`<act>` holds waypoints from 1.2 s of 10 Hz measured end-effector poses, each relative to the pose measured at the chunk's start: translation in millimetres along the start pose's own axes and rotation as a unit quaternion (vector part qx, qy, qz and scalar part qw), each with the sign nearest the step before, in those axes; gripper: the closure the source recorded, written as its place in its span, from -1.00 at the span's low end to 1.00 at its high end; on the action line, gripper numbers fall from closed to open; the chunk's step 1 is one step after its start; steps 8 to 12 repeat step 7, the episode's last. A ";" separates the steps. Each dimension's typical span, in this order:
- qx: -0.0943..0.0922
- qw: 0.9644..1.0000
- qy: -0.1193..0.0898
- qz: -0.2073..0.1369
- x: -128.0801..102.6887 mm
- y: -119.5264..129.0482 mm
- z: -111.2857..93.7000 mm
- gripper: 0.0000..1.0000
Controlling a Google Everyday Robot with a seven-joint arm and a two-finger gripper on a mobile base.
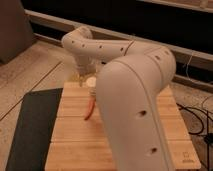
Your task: Move the arm in a circular motion
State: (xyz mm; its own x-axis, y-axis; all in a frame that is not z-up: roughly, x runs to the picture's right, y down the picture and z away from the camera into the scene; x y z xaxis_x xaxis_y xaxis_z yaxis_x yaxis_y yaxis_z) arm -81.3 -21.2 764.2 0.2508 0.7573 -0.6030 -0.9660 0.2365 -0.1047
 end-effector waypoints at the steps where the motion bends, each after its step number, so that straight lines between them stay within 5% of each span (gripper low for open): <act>1: -0.012 1.000 -0.001 0.013 14.0 -2.9 -3.5 -0.30; 4: -0.032 0.997 -0.004 0.068 38.4 -38.0 -9.6 -0.30; 7: -0.020 0.987 -0.014 0.156 46.0 -115.4 -12.6 -0.30; 12: -0.020 0.987 -0.014 0.156 46.0 -115.4 -12.6 -0.30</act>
